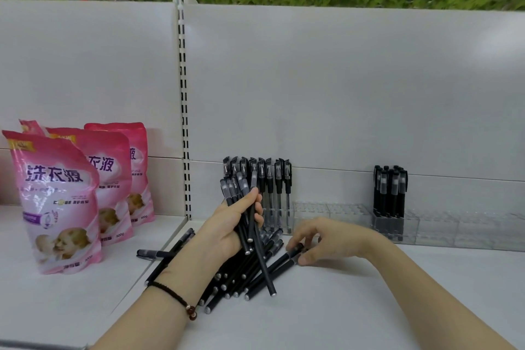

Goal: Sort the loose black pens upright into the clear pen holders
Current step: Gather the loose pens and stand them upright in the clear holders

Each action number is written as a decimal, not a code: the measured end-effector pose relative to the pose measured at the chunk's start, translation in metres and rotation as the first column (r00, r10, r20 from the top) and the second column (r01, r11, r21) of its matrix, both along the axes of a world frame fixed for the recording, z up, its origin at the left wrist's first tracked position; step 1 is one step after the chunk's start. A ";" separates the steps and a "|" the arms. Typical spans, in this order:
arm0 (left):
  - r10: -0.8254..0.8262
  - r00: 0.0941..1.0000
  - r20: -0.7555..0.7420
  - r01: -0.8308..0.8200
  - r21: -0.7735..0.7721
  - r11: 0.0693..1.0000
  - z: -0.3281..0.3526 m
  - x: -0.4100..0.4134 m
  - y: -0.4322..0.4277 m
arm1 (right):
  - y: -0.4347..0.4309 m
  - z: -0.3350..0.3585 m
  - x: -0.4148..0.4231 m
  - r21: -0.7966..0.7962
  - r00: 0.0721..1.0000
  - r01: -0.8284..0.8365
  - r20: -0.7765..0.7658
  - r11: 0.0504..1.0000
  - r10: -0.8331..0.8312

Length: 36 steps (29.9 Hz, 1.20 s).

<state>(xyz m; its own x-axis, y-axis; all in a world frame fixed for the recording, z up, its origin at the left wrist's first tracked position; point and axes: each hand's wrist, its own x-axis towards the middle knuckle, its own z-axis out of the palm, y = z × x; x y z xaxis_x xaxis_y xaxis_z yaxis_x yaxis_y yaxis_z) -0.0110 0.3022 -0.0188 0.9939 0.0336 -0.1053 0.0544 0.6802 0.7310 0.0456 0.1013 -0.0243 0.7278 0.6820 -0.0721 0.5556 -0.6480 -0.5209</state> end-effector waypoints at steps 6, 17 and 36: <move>-0.022 0.999 -0.041 0.022 0.001 1.000 -0.004 0.002 -0.005 | -0.001 0.001 -0.002 0.074 0.998 -0.018 -0.056 0.997 0.022; -0.032 0.998 0.052 0.025 0.140 0.990 0.001 -0.001 -0.008 | -0.008 0.016 -0.004 0.550 0.961 0.075 -0.263 0.832 0.087; -0.160 0.973 0.164 0.101 0.319 0.942 0.004 -0.010 -0.027 | 0.020 0.033 -0.012 0.865 0.994 0.110 -0.091 0.489 -0.064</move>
<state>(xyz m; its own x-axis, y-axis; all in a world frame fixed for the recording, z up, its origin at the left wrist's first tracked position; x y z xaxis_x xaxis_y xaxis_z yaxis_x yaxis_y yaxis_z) -0.0212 0.2749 -0.0147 0.9924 -0.0968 0.0757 -0.0286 0.4176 0.9082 0.0339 0.1213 0.0083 0.7993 0.3498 0.4886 0.4862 0.1014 -0.8679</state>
